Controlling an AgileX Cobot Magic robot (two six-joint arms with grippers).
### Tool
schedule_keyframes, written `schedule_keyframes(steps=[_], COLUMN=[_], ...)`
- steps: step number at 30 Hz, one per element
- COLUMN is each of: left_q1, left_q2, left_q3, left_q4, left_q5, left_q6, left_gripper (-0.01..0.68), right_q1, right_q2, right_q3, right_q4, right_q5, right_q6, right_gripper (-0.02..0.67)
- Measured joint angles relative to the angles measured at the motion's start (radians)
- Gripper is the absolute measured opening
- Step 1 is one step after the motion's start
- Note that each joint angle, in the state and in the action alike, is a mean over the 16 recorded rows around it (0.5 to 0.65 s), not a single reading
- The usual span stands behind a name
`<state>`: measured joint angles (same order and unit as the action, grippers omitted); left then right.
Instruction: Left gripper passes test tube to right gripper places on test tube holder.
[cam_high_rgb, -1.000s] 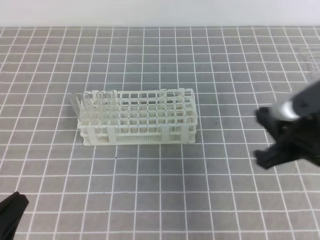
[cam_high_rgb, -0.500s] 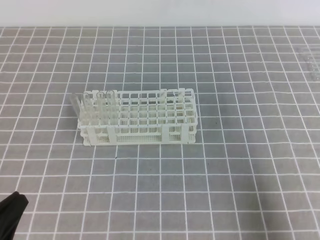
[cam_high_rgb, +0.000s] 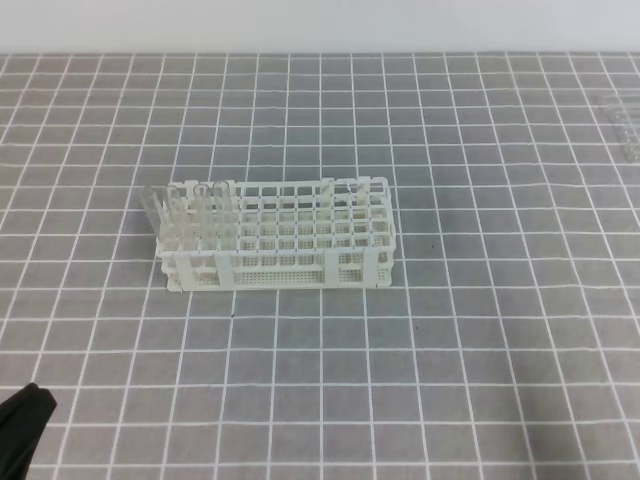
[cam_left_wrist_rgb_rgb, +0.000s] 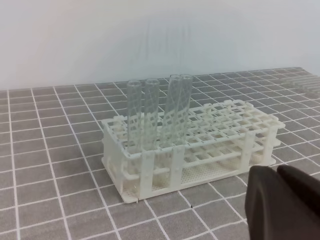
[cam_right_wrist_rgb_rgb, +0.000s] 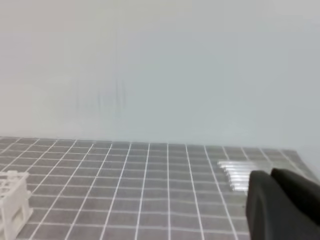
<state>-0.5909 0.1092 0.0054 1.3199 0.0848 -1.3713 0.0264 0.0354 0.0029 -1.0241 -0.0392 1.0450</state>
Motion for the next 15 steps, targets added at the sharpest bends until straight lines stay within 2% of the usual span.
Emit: schedule_keyframes(steps=[9,11,15], left_q1=[0.0,0.0,0.0], left_q2=[0.0,0.0,0.0], left_q3=[-0.002,-0.002,-0.002], left_q4=[0.0,0.0,0.0], left_q5=[0.0,0.0,0.0], left_q6=[0.0,0.0,0.0], left_gripper=[0.0,0.0,-0.001], right_q1=[0.0,0.0,0.0], right_q2=[-0.054,-0.054,-0.054], right_q3=[0.0,0.0,0.0], right_q4=[0.04,0.116,0.363], right_q5=[-0.001,0.004,0.03], right_q6=[0.015,-0.066,-0.328], right_gripper=[-0.013,-0.013,-0.013])
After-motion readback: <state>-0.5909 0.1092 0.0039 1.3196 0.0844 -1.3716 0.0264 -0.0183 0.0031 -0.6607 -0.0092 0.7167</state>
